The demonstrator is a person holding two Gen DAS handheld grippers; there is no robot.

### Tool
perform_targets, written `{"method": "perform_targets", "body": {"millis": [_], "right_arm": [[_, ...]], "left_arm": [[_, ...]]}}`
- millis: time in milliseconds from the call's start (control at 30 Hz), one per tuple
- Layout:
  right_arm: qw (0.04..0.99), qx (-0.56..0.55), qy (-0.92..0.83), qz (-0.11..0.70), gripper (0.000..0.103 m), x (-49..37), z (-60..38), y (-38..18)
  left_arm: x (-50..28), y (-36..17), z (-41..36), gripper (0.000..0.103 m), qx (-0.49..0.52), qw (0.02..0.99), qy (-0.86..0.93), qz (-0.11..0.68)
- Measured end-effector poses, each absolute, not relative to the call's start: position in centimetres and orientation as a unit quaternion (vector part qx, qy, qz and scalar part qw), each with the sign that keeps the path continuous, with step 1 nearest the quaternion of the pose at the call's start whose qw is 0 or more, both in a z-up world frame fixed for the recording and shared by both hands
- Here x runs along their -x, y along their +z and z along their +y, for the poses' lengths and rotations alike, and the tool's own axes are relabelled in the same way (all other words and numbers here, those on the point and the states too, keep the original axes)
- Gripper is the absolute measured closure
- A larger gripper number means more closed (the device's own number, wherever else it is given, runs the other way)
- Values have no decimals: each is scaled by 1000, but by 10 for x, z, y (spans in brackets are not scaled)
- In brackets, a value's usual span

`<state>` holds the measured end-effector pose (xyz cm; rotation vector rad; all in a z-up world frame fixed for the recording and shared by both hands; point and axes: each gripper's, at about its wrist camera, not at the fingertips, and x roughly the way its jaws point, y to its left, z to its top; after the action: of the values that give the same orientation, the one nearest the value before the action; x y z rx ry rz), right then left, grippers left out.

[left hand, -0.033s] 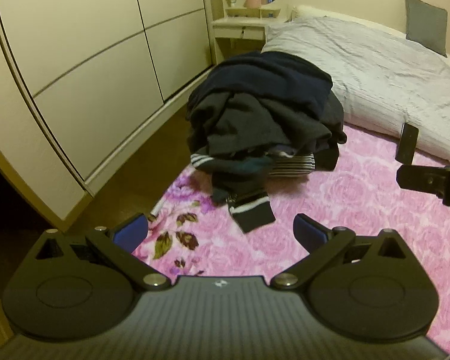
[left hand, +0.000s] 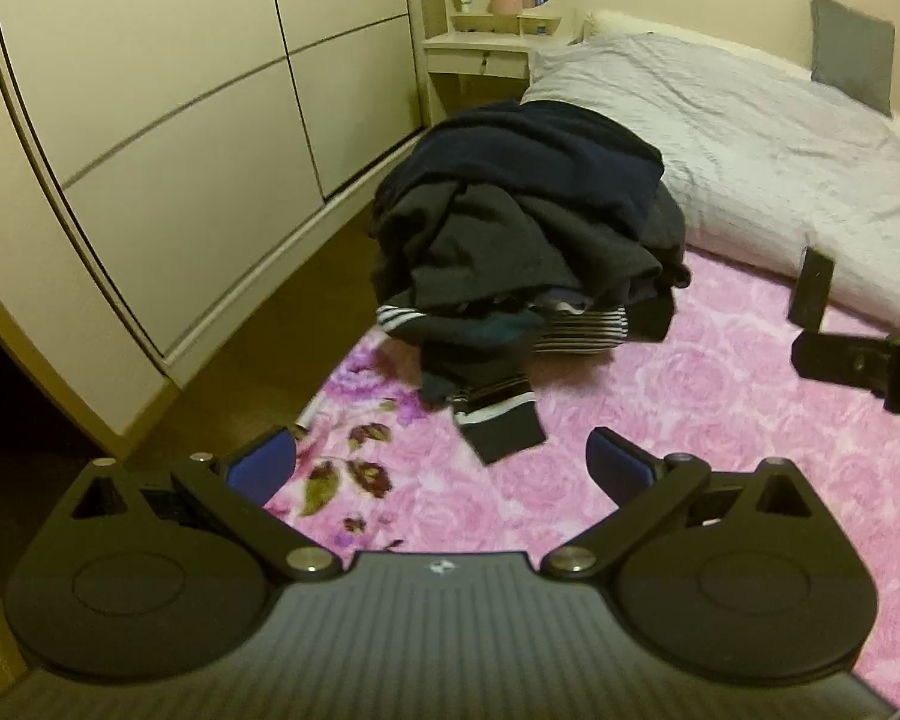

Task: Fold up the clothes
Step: 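Move both grippers toward the pile of dark clothes on the pink blanket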

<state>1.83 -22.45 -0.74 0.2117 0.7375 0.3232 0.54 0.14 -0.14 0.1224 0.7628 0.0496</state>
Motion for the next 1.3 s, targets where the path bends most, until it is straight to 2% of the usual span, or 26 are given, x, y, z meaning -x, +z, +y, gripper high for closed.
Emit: {"method": "perform_targets", "body": {"millis": [500, 1300], "right_arm": [[919, -97, 68, 375, 1, -38, -213, -2], [924, -97, 58, 367, 1, -30, -214, 2]], "left_arm": [[-67, -17, 16, 2, -52, 908, -90, 406], [-59, -15, 4, 2, -62, 907, -122, 397]]}}
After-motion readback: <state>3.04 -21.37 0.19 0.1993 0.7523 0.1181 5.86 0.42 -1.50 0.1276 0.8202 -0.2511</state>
